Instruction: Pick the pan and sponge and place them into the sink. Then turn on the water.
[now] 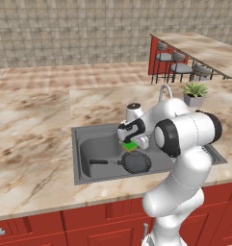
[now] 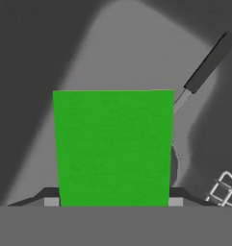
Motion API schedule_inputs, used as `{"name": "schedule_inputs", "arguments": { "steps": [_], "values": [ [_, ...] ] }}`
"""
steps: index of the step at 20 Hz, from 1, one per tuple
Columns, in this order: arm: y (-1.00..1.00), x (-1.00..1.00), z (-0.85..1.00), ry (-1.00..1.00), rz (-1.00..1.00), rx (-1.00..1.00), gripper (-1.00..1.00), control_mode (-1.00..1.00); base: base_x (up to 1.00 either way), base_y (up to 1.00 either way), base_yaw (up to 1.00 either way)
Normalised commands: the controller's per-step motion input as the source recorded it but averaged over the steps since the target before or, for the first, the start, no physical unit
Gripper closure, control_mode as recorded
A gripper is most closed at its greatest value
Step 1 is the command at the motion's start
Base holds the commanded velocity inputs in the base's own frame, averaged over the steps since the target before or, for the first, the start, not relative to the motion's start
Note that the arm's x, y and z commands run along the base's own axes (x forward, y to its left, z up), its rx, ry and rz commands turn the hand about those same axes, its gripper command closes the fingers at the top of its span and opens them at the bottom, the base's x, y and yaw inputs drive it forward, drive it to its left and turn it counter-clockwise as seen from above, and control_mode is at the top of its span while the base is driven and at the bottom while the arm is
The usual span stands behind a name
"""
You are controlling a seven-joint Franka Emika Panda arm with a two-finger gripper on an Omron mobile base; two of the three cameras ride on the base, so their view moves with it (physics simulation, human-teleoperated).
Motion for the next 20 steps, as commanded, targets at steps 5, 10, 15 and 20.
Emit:
{"name": "schedule_inputs", "arguments": {
  "steps": [5, 10, 15, 20],
  "values": [
    [0.00, 0.13, -0.23, -0.02, 0.06, 0.01, 1.00, -1.00, 0.00, 0.00, 0.00],
    [0.00, 0.13, -0.22, -0.04, 0.06, 0.01, 1.00, -1.00, 0.00, 0.00, 0.00],
    [0.00, 0.17, -0.22, -0.04, 0.05, 0.01, 1.00, -1.00, 0.00, 0.00, 0.00],
    [0.00, 0.20, -0.22, -0.04, 0.05, 0.01, 1.00, -1.00, 0.00, 0.00, 0.00]
  ]
}}
